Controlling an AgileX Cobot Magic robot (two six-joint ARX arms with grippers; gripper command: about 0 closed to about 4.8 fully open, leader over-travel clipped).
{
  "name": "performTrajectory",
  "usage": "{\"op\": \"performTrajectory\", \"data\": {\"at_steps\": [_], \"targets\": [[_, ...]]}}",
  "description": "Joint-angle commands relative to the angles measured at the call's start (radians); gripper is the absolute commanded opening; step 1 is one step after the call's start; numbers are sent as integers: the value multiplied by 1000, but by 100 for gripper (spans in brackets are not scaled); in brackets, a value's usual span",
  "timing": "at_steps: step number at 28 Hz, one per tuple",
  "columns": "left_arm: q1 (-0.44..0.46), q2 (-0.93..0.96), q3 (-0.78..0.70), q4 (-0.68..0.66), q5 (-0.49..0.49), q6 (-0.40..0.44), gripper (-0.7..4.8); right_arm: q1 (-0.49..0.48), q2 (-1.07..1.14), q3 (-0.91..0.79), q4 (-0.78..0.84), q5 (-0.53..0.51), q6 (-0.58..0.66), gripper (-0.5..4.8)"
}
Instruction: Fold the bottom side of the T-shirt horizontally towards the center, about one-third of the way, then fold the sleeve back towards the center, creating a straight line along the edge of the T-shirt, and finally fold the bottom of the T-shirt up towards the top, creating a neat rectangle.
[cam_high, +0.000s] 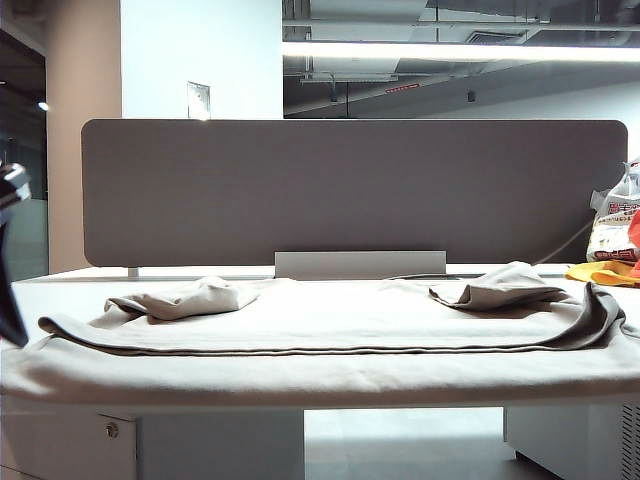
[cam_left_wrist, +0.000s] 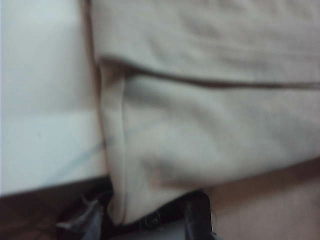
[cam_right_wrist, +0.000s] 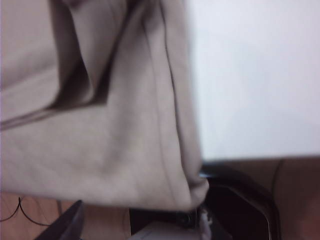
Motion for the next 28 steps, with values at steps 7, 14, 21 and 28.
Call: {"op": "performTrajectory", "data": {"at_steps": [7, 14, 21, 28], "targets": [[-1, -3, -42, 34, 21, -21, 220, 0, -5, -1, 15, -7, -4, 288], [-1, -3, -42, 64, 20, -29, 219, -1, -5, -5, 16, 32, -4, 283], [-1, -3, -42, 99, 20, -55, 218, -1, 8, -6, 29, 55, -4, 283], [-1, 0, -42, 118, 17, -69, 215, -1, 39, -7, 34, 72, -4, 283]]}}
